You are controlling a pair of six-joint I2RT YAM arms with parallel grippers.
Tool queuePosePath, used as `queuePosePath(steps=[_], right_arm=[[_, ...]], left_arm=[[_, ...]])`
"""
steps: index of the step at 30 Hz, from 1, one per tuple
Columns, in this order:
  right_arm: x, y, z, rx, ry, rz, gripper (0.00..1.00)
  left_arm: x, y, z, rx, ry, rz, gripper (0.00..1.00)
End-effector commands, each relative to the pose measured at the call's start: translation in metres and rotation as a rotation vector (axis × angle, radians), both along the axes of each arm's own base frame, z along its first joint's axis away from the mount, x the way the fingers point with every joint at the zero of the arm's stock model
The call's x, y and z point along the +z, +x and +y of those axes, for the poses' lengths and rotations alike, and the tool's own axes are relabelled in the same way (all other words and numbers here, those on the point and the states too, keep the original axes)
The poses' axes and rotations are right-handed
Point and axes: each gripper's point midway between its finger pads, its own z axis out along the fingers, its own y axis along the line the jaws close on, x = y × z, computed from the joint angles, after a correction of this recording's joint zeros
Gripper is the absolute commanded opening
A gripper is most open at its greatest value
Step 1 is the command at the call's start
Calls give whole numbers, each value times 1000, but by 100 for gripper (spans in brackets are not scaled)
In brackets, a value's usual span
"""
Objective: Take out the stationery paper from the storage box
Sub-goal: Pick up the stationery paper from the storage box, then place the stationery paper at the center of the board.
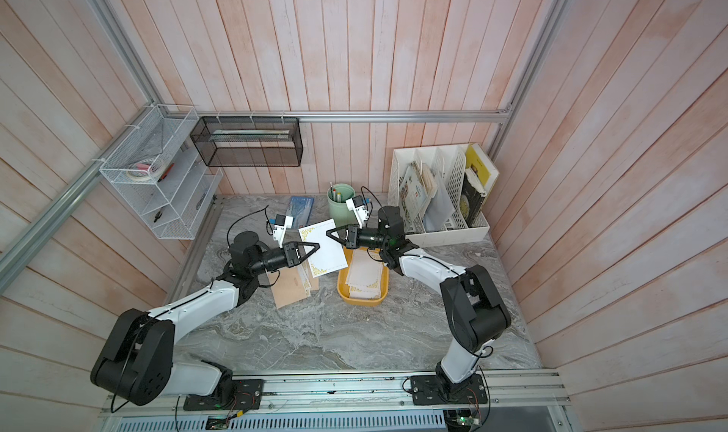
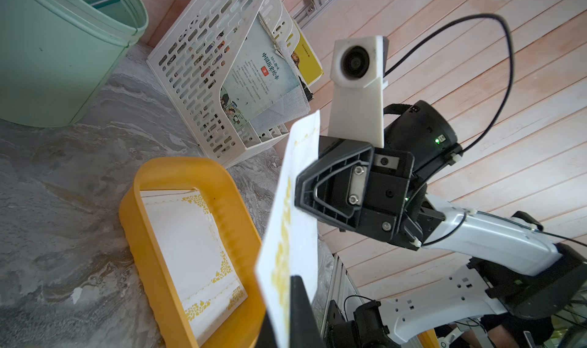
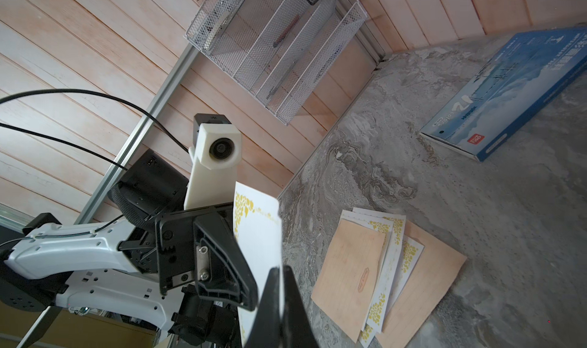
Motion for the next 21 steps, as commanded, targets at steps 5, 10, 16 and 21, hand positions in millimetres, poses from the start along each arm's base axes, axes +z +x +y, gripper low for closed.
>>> queuePosePath(steps=[5,10,16,21], right_arm=[[10,3,-13,-44,-12,-36,17],[8,3,-14,-54,-19,-36,0],[6,4,-14,-59,-34,-32,12],[-6,8,-19,-99,-98,-20,40]], left_arm=[[-4,0,2,1,21,-8,0],[-6,0,4,9,30,-4,0],[-13,2,13,51,63,13,0],[-22,6,35,118,82,51,0]])
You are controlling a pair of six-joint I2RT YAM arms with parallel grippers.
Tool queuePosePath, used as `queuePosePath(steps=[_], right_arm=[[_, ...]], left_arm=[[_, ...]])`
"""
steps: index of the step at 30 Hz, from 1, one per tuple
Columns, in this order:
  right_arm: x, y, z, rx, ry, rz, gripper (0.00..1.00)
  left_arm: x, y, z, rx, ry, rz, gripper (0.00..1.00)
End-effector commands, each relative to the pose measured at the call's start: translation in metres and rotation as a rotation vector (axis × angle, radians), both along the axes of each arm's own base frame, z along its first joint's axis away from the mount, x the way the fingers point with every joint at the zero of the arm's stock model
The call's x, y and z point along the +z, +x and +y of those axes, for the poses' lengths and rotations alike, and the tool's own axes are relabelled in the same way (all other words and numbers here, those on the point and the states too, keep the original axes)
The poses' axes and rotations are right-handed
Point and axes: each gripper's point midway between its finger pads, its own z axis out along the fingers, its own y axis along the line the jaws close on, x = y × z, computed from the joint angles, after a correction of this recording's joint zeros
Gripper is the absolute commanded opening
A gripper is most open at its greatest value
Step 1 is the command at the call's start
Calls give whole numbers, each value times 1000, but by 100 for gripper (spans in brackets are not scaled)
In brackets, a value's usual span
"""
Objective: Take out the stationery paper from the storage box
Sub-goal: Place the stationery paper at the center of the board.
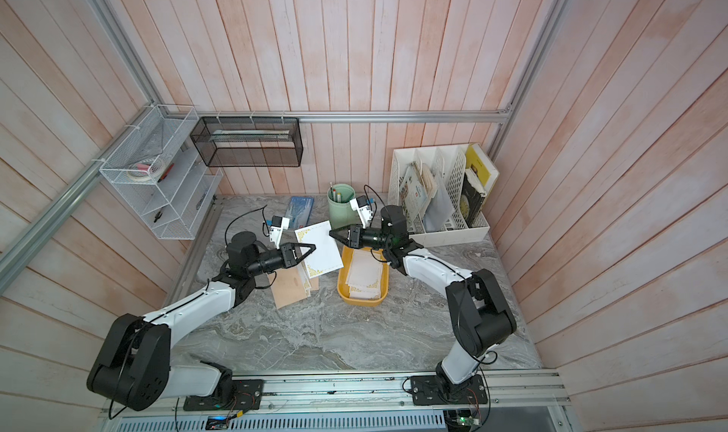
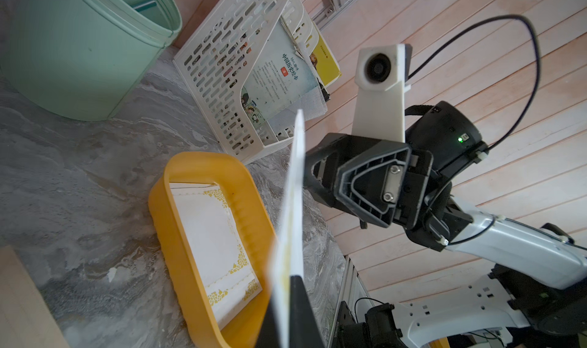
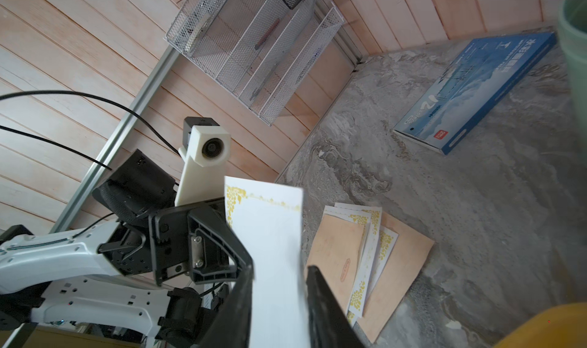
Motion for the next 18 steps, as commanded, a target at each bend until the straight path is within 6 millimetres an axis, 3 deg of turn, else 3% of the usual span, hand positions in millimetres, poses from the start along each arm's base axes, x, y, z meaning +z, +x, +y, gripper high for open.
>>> queuePosePath(steps=[1,4,11,18], right_arm=[[-6,3,-9,-59,-69,-13,41],[-24,12,-19,-132,-180,1,42],[-81,36,-58,-328,-510,69,43],[-136,50,-103,-508,-880,157,44]], left_arm=[[-17,3,23,81,47,47,0],[-45,9,51,190,131,144,0],[-101,-3,96,342,366,293,0],[-133,-13,125,450,521,397,0]])
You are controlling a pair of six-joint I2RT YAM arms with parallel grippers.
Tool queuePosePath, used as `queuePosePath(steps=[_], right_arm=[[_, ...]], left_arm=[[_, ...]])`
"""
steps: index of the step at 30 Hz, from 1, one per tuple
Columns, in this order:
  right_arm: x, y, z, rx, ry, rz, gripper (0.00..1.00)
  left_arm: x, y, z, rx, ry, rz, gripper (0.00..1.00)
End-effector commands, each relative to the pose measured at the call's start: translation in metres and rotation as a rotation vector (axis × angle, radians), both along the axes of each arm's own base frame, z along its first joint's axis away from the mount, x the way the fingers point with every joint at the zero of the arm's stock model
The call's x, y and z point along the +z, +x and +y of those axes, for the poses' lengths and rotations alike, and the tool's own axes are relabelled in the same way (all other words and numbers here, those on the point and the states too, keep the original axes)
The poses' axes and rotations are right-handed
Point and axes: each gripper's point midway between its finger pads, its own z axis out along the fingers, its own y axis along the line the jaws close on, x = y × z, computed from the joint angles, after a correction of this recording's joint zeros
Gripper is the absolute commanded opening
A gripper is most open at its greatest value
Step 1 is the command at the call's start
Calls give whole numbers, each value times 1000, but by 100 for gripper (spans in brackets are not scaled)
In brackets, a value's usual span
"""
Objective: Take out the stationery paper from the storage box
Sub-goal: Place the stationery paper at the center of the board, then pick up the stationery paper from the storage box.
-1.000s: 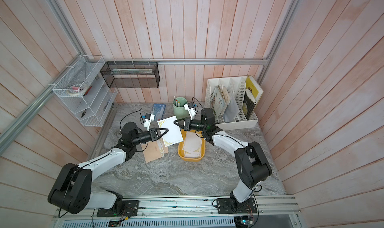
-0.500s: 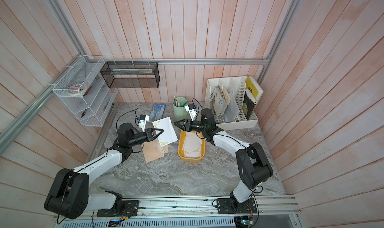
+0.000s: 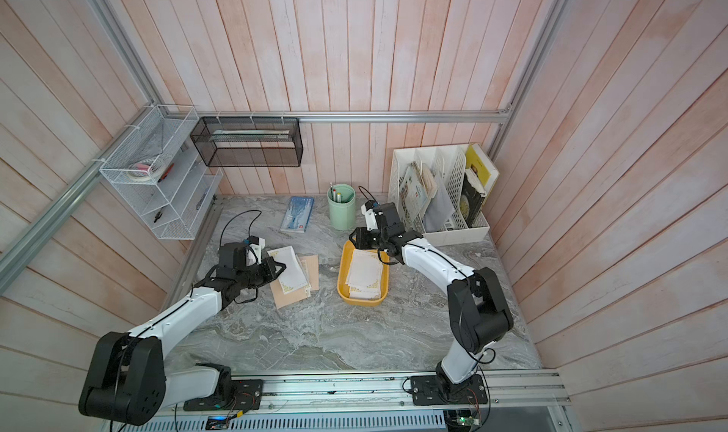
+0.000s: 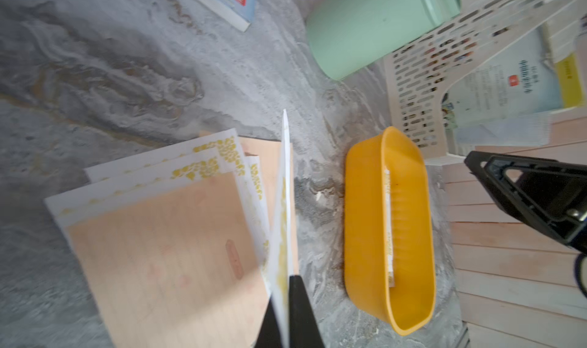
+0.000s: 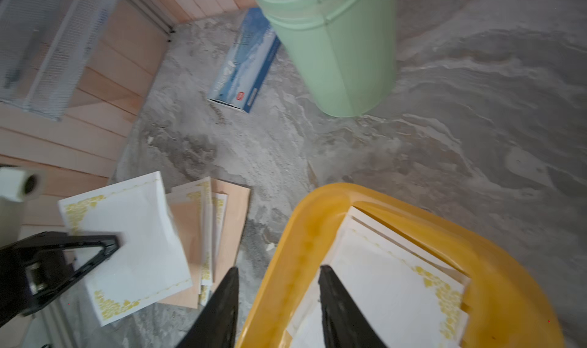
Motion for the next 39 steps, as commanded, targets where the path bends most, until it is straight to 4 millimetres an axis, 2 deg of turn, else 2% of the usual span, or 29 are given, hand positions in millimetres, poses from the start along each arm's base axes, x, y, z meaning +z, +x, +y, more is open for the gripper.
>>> queuePosePath(steps=[1,3,7,10,13,17,22,30,39], right_arm=[[-48,-6,-38,-101,-306,105,44],[-58,-7,-44,-121,-386,140,44],[-80,-7,-54,-165,-493,190,44],[-88,-5,-63,-209,-548,203,44],[-88,-1,-70,-242,-599,194,44],[-89,2,-76,-266,-655,192,45],[-104,2,-74,-260,-672,221,45],[-113,10,-69,-265,-636,230,45],[-125,13,-66,-258,-595,265,39]], left_arm=[[-23,-12,24,68,136,73,4],[-26,-13,29,88,157,87,15],[-28,-14,35,105,187,101,50],[-27,-16,40,122,207,107,66],[-26,-17,47,151,241,116,72],[-21,-20,63,209,309,129,74],[-11,-23,75,267,352,127,77],[-8,-22,74,263,344,118,76],[-11,-23,73,257,339,120,76]])
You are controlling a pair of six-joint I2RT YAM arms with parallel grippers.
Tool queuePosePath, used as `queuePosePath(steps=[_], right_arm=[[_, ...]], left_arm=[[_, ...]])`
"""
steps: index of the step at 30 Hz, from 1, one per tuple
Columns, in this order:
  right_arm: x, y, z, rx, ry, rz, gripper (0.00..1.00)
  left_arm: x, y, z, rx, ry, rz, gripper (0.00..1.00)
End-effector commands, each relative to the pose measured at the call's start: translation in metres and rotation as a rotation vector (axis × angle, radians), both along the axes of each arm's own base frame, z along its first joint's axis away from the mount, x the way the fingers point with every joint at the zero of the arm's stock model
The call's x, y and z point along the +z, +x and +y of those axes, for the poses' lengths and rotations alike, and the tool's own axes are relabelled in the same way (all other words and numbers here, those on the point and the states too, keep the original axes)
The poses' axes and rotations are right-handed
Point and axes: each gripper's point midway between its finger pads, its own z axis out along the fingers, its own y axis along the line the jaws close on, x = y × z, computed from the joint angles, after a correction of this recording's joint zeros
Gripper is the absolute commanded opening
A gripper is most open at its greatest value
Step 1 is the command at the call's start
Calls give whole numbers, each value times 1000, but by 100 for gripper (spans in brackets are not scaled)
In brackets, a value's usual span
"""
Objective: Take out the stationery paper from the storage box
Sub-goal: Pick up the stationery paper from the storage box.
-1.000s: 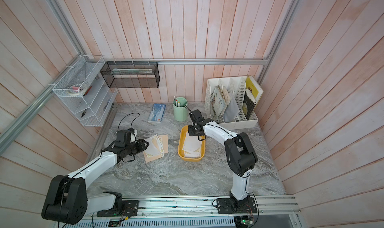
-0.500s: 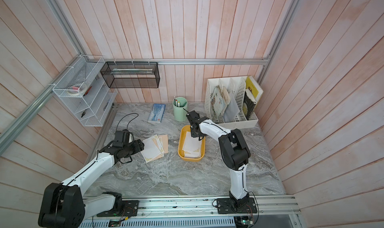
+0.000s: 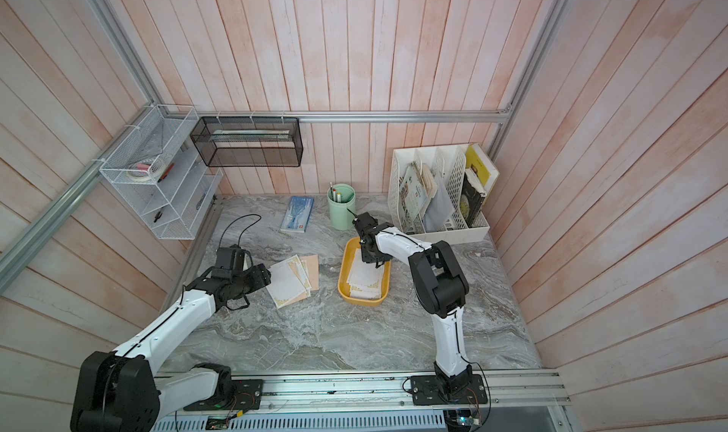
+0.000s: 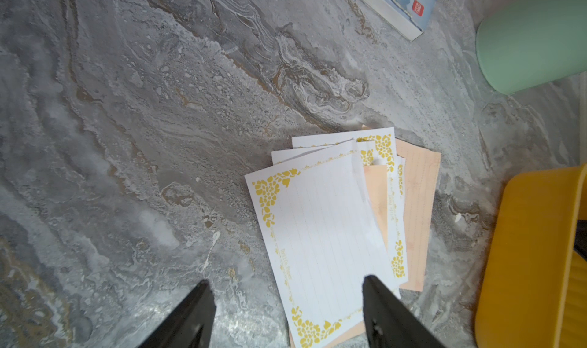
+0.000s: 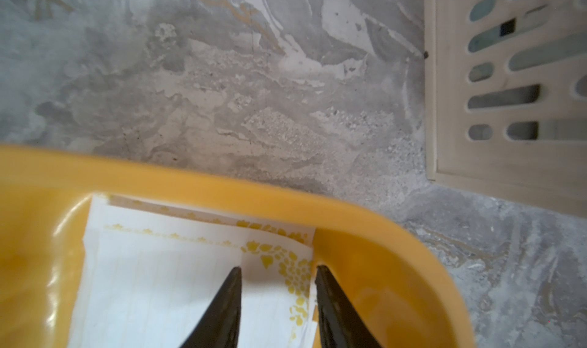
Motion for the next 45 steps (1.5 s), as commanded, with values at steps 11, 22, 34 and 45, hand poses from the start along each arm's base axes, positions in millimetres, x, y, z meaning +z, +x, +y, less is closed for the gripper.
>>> queuePosePath(steps=[11,22,34,45], right_arm=[[-19,1,3,-22,28,52,21],[5,6,5,-19,18,-6,0],[94,7,20,15,59,-187,0],[176,-8,33,67,220,-348,0]], left_arm=[[4,4,2,4,7,-13,76],[4,6,-1,-5,-5,-16,77],[46,27,-60,-204,-302,-221,76],[106,25,-134,-576,-792,-451,76]])
